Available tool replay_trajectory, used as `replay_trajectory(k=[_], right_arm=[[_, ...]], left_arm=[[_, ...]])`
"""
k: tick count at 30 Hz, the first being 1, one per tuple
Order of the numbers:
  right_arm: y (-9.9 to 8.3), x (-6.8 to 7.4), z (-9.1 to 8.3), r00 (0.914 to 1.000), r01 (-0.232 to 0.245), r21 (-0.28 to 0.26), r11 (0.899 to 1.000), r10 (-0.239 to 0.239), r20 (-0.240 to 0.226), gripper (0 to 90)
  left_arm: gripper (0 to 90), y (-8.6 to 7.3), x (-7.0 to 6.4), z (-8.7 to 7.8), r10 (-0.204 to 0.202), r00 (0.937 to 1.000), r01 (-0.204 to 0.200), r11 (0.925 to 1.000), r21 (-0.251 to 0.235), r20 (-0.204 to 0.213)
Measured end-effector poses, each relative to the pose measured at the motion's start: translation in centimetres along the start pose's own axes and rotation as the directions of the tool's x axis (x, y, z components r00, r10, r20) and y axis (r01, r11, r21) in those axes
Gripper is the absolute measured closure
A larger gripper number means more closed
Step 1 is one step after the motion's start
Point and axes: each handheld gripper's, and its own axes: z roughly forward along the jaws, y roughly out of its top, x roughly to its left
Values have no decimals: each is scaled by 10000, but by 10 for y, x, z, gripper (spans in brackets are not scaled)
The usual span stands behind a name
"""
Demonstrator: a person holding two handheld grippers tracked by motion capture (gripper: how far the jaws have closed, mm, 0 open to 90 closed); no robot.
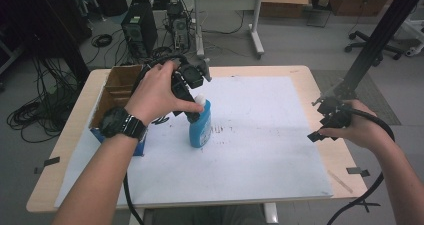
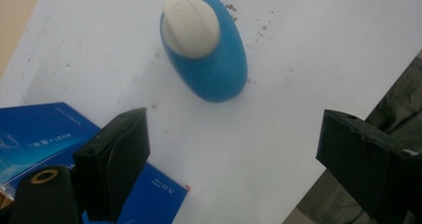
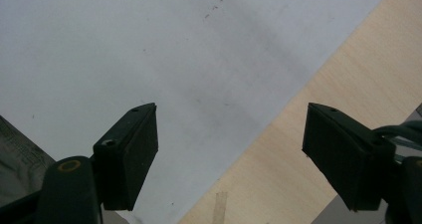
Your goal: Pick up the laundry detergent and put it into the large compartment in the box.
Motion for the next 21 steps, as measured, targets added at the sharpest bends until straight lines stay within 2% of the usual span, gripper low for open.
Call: replay_trajectory(k=[2,8,9,11,12,14,18,21], right_arm=[[0,0,0,10000,5,-6,10000,-5,-4,217],[-1,-2,1,10000,-16,-37,10000,16,1,217],[-1,-2,1,10000,-16,-37,10000,16,1,217],[-1,-2,2,10000,-4,-22,10000,4,-11,217],[-1,-2,2,10000,-2,-18,10000,2,-20,217],[-1,-2,3,10000,6,-18,10000,-6,-24,217],[-1,-2,2,10000,9,-21,10000,-9,-16,217],[-1,-2,2,10000,12,-33,10000,-12,-20,217]], left_arm=[[137,1,0,0,-69,10000,69,10000,3,-31],[143,9,3,3,-860,9961,859,9963,-34,-201],[145,9,3,3,-860,9961,859,9963,-34,-201],[149,12,4,4,-1257,9917,1256,9921,-39,-276],[151,12,4,4,-1257,9917,1256,9921,-39,-276],[151,16,6,5,-1604,9866,1603,9870,-48,-299],[161,20,6,7,-1916,9809,1914,9815,-89,-342],[164,24,6,10,-2260,9734,2258,9741,-96,-376]])
